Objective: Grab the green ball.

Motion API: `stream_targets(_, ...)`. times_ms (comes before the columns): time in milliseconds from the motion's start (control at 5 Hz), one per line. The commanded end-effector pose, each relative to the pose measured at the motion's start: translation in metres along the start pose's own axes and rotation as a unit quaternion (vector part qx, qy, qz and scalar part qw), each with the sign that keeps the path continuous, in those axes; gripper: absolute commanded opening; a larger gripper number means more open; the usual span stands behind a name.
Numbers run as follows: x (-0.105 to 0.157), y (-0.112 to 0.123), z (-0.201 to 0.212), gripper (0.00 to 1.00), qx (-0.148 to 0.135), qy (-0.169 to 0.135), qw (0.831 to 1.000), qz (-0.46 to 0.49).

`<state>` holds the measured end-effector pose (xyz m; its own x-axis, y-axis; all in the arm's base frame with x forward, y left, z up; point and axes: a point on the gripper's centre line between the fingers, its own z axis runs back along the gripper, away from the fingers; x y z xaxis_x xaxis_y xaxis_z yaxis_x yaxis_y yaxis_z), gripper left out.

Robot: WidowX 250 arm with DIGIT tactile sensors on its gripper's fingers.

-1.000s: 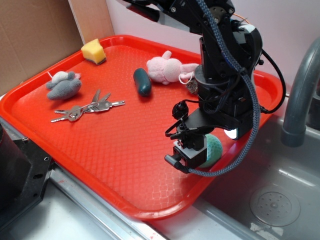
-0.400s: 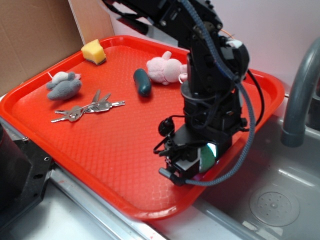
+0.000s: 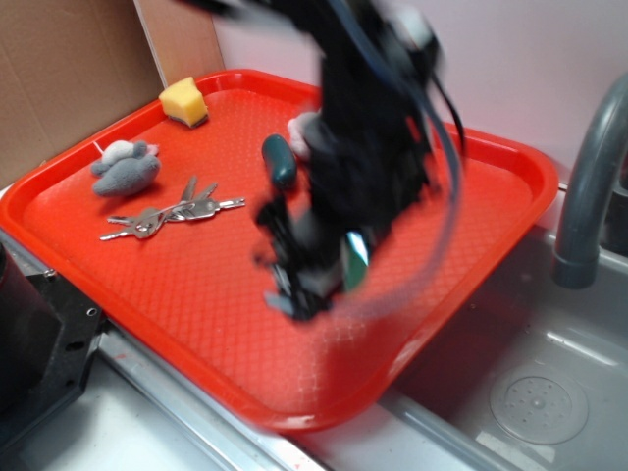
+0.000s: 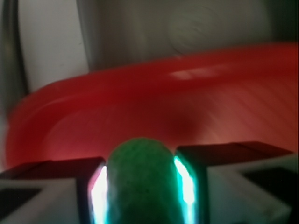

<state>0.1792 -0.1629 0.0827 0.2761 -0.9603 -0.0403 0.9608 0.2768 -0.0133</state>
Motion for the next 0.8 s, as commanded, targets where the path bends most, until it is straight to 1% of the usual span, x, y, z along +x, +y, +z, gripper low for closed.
stream_targets(0, -0.043, -0.017, 0.072, 0.0, 0.028, 0.036, 0.969, 0.242)
stream_targets(200, -0.054, -0.015, 0.077, 0.0, 0.034, 0.035, 0.931, 0.362)
stream_targets(400, -0.066, -0.004, 0.082, 0.0, 0.067, 0.034, 0.875, 0.478)
stream_targets(600, -0.084, 0.004, 0.08, 0.0, 0.059, 0.021, 0.809, 0.584)
